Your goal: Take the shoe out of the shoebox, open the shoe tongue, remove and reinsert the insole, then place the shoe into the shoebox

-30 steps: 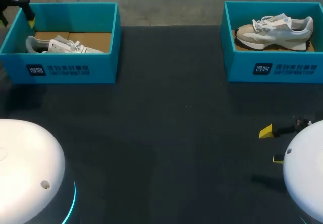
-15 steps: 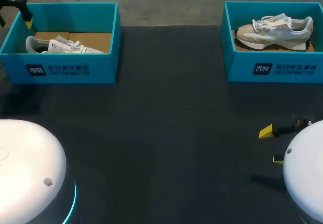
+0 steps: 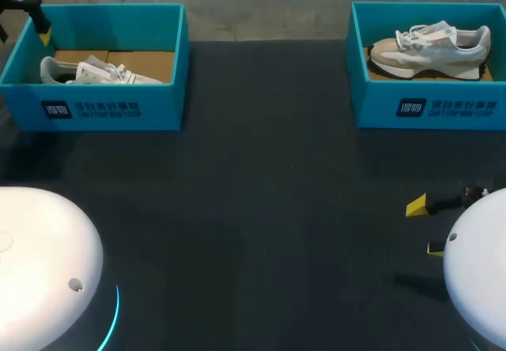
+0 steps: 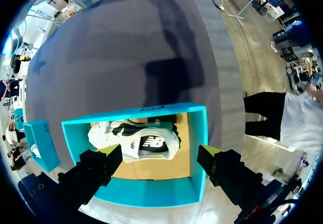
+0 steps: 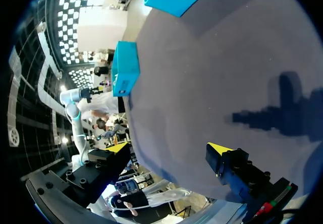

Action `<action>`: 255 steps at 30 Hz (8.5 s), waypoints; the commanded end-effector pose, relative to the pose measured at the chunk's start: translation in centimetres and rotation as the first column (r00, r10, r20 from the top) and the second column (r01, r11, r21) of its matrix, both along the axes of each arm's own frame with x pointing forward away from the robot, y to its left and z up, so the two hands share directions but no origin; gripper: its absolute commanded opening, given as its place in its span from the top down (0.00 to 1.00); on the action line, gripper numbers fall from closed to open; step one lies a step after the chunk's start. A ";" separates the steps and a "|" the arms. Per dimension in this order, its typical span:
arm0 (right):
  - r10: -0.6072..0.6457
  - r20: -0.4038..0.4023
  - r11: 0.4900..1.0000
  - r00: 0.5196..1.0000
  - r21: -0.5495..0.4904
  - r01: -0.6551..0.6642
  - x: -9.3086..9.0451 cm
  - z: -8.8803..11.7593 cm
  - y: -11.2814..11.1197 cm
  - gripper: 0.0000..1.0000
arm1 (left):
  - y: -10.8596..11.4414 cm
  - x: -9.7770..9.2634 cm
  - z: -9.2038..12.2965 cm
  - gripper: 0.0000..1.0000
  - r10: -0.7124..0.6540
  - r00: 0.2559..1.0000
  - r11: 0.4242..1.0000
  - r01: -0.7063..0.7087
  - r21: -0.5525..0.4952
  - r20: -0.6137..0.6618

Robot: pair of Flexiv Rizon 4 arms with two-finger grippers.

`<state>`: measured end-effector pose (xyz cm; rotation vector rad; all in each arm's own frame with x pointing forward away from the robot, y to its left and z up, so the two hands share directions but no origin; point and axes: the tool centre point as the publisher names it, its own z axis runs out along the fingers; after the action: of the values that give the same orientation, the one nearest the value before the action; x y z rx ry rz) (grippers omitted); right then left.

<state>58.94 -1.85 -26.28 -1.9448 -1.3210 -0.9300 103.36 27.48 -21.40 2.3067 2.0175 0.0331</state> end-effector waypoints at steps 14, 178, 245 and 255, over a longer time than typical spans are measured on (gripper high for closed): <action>0.117 -0.037 0.984 0.992 -0.131 -0.121 3.0 3.6 -1.0 0.00 | 0.0 -0.2 0.1 0.00 0.000 1.000 1.000 0.000 0.002 0.002; 0.260 -0.062 0.521 0.964 -0.831 -0.194 53.1 -3.7 -26.9 0.00 | 0.0 -0.2 0.1 0.00 0.000 1.000 1.000 0.000 0.002 0.002; 0.166 -0.178 0.415 0.970 -0.880 -0.233 58.3 -9.6 -33.0 0.32 | 0.0 -0.2 0.1 0.00 0.000 1.000 1.000 0.000 0.002 0.002; 0.160 -0.190 0.420 0.969 -0.875 -0.240 58.3 -10.5 -32.8 0.27 | 0.0 -0.2 0.1 0.00 0.000 1.000 1.000 0.000 0.002 0.002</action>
<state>116.33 -34.46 -36.36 -2.4177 -2.2514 0.0709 103.36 27.46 -21.36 2.3071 2.0181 0.0335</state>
